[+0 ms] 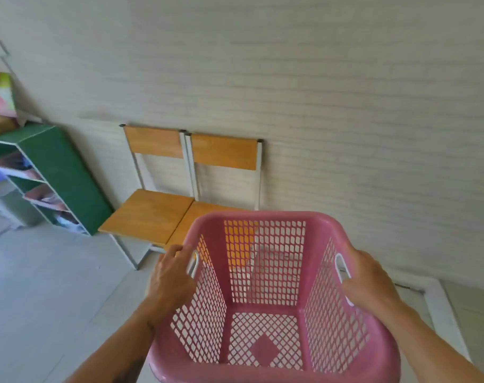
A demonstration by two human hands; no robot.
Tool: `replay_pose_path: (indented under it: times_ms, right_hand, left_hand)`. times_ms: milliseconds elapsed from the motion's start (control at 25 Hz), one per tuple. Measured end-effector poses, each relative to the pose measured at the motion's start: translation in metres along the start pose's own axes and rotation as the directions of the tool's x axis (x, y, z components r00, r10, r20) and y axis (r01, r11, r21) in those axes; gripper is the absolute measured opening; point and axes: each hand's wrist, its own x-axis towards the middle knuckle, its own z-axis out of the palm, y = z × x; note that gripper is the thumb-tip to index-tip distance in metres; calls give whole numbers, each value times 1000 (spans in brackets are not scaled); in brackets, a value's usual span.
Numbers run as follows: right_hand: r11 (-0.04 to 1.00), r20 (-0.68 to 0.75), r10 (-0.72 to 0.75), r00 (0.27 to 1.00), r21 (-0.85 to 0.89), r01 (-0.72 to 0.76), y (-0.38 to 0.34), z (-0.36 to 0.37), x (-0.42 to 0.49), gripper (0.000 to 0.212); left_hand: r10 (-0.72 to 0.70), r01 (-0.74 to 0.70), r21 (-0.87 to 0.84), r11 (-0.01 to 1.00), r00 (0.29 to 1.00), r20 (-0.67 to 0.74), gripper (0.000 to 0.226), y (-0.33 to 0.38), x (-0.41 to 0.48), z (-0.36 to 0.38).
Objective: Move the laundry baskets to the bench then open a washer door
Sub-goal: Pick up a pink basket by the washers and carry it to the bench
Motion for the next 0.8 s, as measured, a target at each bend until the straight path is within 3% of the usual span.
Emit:
replay_pose_path:
  times_ms: [120, 240, 320, 480, 680, 800]
  right_hand:
    - [987, 53, -158, 986, -28, 160, -105, 43, 7, 91]
    - [947, 45, -319, 947, -12, 320, -220, 99, 16, 67]
    - [914, 7, -406, 914, -3, 406, -299, 141, 18, 65]
    - [863, -8, -501, 865, 63, 501, -424, 194, 18, 63]
    - [826, -1, -556, 831, 114, 552, -541, 234, 65, 79]
    - [784, -29, -613, 790, 105, 612, -603, 262, 119, 71]
  left_hand:
    - [-170, 171, 6, 985, 983, -72, 70, -102, -33, -50]
    - [-309, 314, 6, 949, 937, -165, 69, -211, -62, -102]
    - [-369, 385, 22, 923, 899, -236, 67, -284, -78, -137]
    - [-395, 443, 74, 894, 854, -338, 61, -391, -80, -194]
    - [-405, 479, 101, 872, 821, -404, 61, -489, -32, -236]
    - [-434, 514, 102, 852, 801, -412, 66, -540, 16, -243]
